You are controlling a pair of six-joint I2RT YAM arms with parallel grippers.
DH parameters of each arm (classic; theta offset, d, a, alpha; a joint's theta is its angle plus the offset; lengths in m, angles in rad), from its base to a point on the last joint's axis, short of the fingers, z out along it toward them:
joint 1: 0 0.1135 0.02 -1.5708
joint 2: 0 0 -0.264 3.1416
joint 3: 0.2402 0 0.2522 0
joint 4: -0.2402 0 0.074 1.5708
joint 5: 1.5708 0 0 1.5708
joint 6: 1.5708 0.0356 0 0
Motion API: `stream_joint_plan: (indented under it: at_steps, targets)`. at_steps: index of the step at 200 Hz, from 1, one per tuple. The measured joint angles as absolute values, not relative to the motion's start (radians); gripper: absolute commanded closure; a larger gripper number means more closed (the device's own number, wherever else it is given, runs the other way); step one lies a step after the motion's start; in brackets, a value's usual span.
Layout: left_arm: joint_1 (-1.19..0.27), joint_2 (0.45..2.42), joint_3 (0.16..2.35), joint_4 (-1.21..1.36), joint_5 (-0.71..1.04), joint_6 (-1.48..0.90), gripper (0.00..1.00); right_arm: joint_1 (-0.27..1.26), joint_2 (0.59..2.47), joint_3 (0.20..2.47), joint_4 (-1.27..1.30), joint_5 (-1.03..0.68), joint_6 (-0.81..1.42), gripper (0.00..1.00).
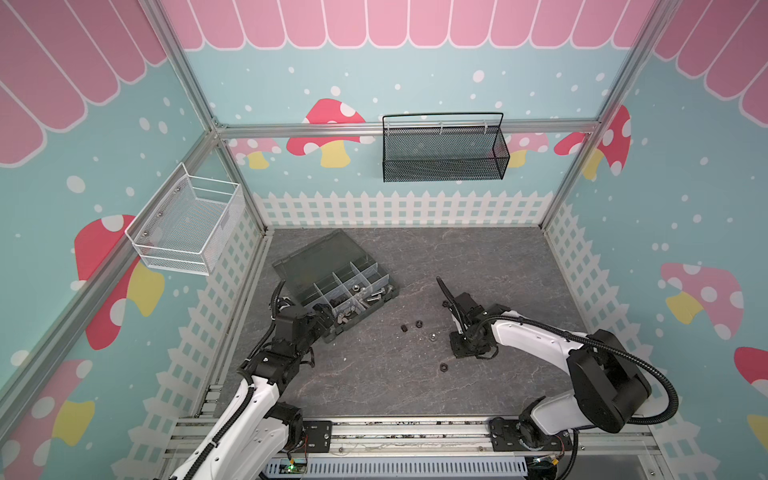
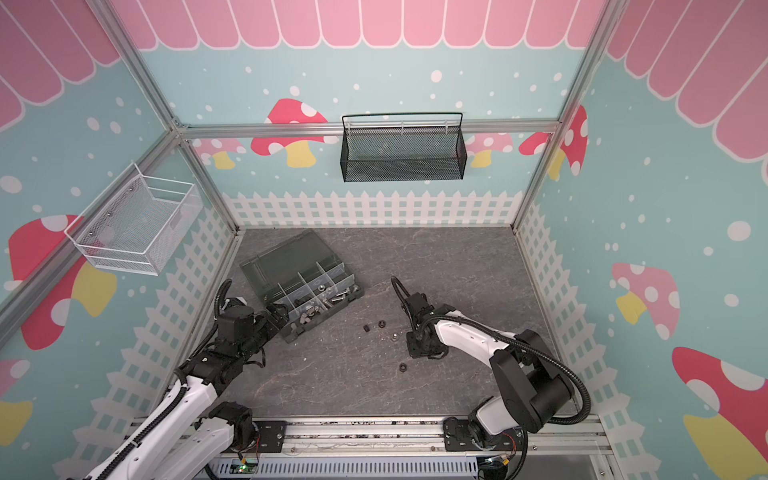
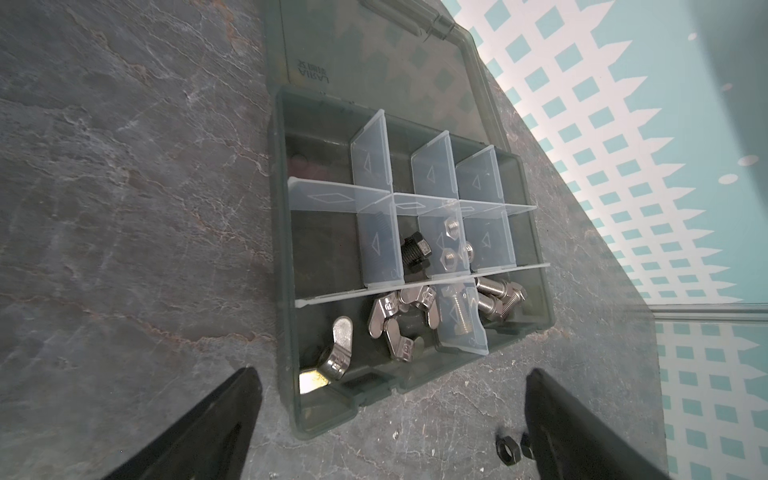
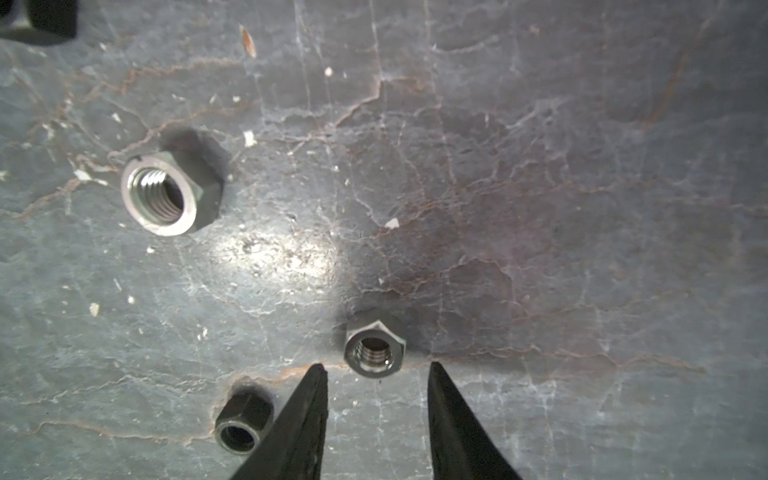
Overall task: Sort the screws and nuts into containers
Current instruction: 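Lower the right gripper onto the silver nut and close on it, then lift the silver nut with the right gripper and carry it over the organizer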
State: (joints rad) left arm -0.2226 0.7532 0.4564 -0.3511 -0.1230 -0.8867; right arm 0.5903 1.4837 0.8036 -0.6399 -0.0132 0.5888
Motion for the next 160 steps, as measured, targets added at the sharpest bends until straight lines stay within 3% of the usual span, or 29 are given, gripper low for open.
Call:
stream_joint_plan:
  at_steps: [114, 160]
  targets:
    - [-0.223, 0.758, 0.451, -0.350, -0.123, -0.887, 0.00, 0.562, 1.520, 0.793, -0.599, -0.035, 0.566, 0.65]
    - [-0.223, 0.765, 0.451, -0.348, -0.124, -0.886, 0.00, 0.562, 1.529, 0.799, -0.599, -0.031, 0.555, 0.77]
